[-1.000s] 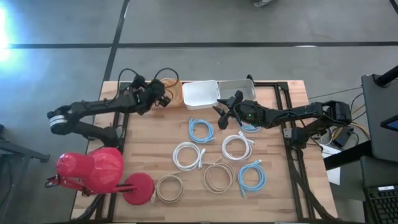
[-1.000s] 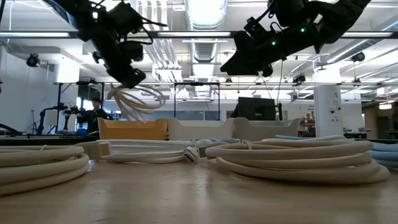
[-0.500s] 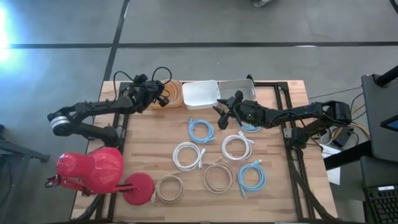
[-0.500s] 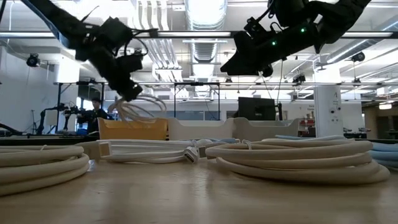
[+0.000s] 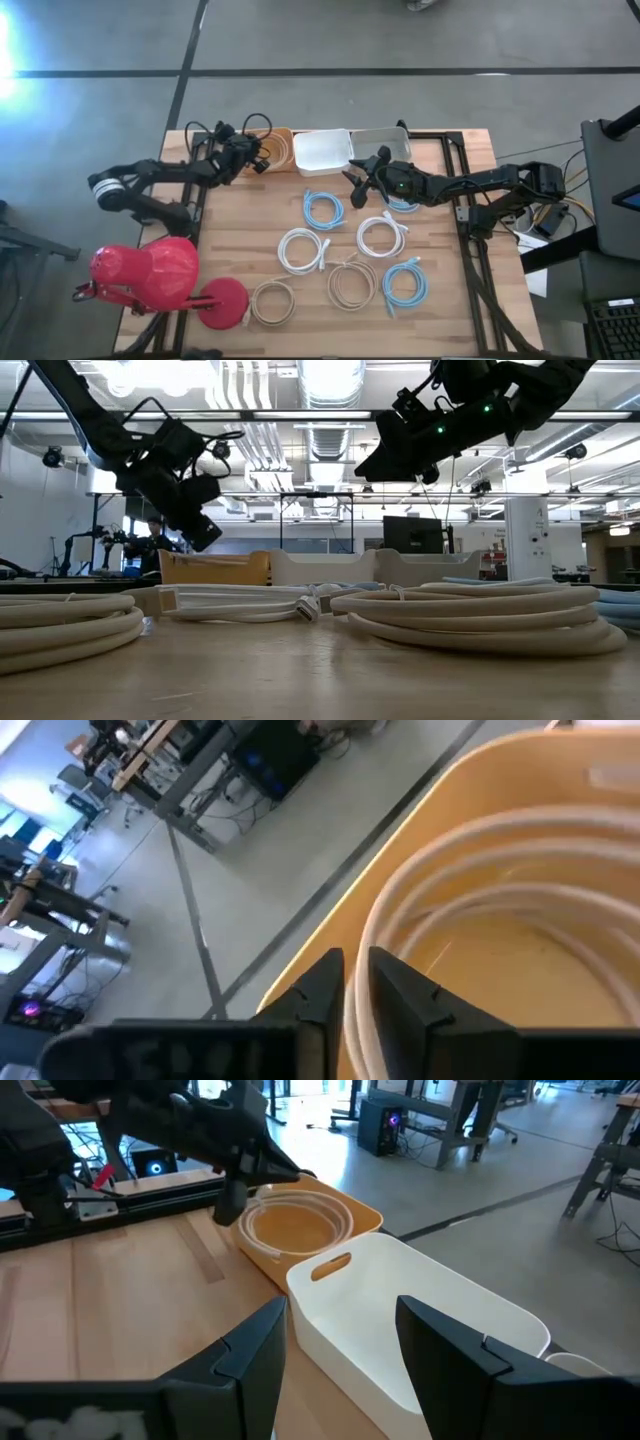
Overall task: Sort HDMI cables
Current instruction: Put the brown hdmi cable into the yellow bin
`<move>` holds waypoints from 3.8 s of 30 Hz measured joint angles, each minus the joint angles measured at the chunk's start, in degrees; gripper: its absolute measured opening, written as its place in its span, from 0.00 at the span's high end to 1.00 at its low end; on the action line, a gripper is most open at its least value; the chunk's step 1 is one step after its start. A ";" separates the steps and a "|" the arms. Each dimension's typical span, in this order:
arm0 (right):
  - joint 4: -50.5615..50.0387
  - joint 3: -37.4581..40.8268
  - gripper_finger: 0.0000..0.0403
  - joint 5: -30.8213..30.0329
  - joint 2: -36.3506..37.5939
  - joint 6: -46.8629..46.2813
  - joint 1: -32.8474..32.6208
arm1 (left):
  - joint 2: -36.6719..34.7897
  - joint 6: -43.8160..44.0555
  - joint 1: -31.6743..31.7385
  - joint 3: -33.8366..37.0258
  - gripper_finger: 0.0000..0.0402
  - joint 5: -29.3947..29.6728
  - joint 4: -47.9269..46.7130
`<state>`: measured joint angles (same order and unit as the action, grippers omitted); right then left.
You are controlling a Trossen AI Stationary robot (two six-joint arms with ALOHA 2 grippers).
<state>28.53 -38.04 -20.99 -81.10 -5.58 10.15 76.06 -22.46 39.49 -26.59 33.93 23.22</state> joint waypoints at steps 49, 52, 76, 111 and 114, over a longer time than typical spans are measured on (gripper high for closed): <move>-1.73 0.02 0.55 0.02 0.00 -3.87 0.02 | -7.34 50.42 -54.84 -10.36 0.64 -37.83 -31.56; -1.73 0.02 0.55 0.02 0.00 -3.89 0.02 | -5.20 55.34 -57.71 -10.36 0.61 -37.55 -32.89; -1.77 0.33 0.55 0.20 0.00 -4.72 -0.02 | 13.01 61.56 -68.81 -10.39 0.55 -28.04 -33.39; -1.73 0.35 0.55 0.09 0.02 -4.50 0.00 | -22.61 33.52 -44.55 -10.28 0.92 37.10 -48.50; -1.70 0.35 0.55 0.07 0.02 -4.50 0.00 | -21.82 30.31 -33.70 -10.29 0.92 30.77 -43.71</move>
<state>26.83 -37.69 -20.93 -81.08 -10.09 10.15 54.24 7.85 5.78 -36.87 64.70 -20.50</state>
